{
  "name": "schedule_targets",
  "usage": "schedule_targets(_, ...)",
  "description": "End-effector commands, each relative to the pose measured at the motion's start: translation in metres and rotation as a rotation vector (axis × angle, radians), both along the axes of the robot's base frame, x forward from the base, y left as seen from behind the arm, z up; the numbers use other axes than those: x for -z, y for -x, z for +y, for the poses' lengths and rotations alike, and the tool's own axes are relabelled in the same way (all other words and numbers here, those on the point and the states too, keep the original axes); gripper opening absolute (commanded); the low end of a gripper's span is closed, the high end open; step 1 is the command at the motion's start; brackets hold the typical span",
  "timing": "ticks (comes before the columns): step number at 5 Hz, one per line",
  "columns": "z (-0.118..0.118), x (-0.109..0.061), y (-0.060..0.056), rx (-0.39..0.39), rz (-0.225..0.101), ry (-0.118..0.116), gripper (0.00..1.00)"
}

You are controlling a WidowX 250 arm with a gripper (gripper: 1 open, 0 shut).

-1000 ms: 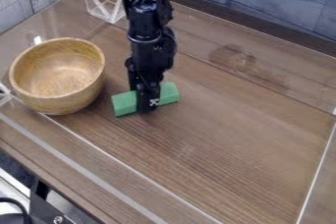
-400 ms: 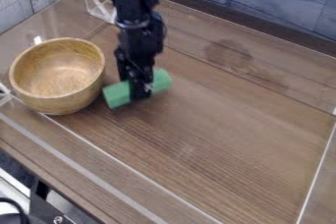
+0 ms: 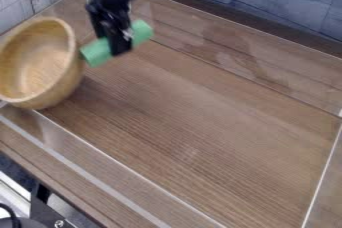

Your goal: Put green stick into wooden bowl

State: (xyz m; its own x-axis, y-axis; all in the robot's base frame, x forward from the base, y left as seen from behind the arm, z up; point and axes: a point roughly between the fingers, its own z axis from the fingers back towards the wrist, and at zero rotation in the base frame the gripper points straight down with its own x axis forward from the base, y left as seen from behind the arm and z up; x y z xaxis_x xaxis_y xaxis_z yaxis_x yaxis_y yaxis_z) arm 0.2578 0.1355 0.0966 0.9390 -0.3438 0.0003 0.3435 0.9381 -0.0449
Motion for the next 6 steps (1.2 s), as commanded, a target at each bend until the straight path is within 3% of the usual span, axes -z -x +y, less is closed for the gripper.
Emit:
schedule_targets(1,0.024,-0.017,0.011,-0.030,-0.054,-0.030,0.00)
schedule_targets(2,0.035,-0.016,0.021,-0.070,-0.054,-0.025,0.00)
schedule_targets(4,0.020,0.010,0.008,-0.045,-0.051,-0.012,0.00)
schedule_targets(6,0.024,0.022,0.005,0.009,-0.043,-0.003,0.00)
